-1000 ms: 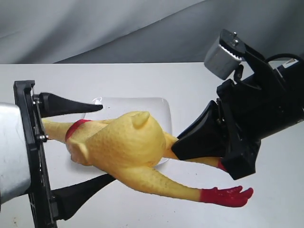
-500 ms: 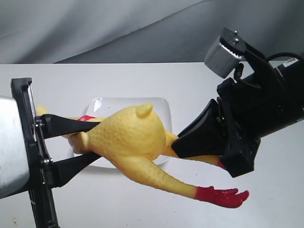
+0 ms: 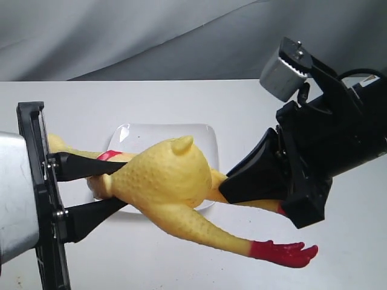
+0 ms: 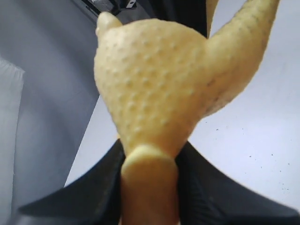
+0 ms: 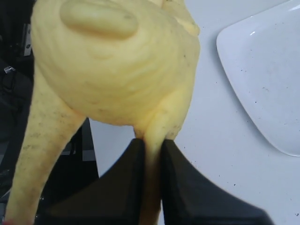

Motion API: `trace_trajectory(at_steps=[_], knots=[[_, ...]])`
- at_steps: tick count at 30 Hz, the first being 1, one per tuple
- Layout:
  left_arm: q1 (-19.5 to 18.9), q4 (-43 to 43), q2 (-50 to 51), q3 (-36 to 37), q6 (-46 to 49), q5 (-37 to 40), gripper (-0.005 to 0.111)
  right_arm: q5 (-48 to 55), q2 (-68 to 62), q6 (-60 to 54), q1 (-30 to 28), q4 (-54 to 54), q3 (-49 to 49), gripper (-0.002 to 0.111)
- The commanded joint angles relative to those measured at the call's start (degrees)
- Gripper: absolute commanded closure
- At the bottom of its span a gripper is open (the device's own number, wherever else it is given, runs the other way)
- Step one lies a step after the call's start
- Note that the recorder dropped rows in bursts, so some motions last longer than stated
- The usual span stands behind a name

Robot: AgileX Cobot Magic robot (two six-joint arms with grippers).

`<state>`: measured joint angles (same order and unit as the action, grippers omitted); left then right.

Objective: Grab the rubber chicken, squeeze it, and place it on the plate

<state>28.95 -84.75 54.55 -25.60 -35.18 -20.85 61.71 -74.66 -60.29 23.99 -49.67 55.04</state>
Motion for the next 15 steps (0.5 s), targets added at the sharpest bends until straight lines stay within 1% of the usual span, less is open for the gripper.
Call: trace_trajectory(at_steps=[1, 2, 4, 5, 10, 12, 13, 14, 15], knots=[[0.4, -1.3, 0.2, 0.0, -1.0, -0.2, 0.043, -0.1, 0.5, -0.8, 0.1, -1.7, 0.1, 0.108], [0.4, 0.2, 0.2, 0.0, -1.4, 0.4, 0.026, -0.1, 0.5, -0.8, 0.1, -1.7, 0.1, 0.108], [0.4, 3.4, 0.2, 0.0, -3.4, 1.6, 0.011, -0.1, 0.5, -0.8, 0.1, -1.7, 0.1, 0.108], [0.4, 5.0, 0.2, 0.0, -3.4, 1.9, 0.008, -0.1, 0.5, -0.8, 0.1, -1.7, 0.1, 0.108], [0.4, 5.3, 0.2, 0.0, -3.4, 1.9, 0.008, -0.1, 0.5, -0.8, 0.1, -1.7, 0.1, 0.108], [0.4, 5.3, 0.2, 0.0, -3.4, 1.9, 0.011, -0.1, 0.5, -0.8, 0.1, -1.7, 0.1, 0.108], [0.4, 5.3, 0.2, 0.0, -3.4, 1.9, 0.017, -0.1, 0.5, -0.8, 0.1, -1.7, 0.1, 0.108], [0.4, 5.3, 0.2, 0.0, -3.4, 1.9, 0.025, -0.1, 0.5, -0.8, 0.1, -1.7, 0.1, 0.108], [0.4, 5.3, 0.2, 0.0, -3.4, 1.9, 0.037, -0.1, 0.5, -0.8, 0.1, -1.7, 0.1, 0.108]])
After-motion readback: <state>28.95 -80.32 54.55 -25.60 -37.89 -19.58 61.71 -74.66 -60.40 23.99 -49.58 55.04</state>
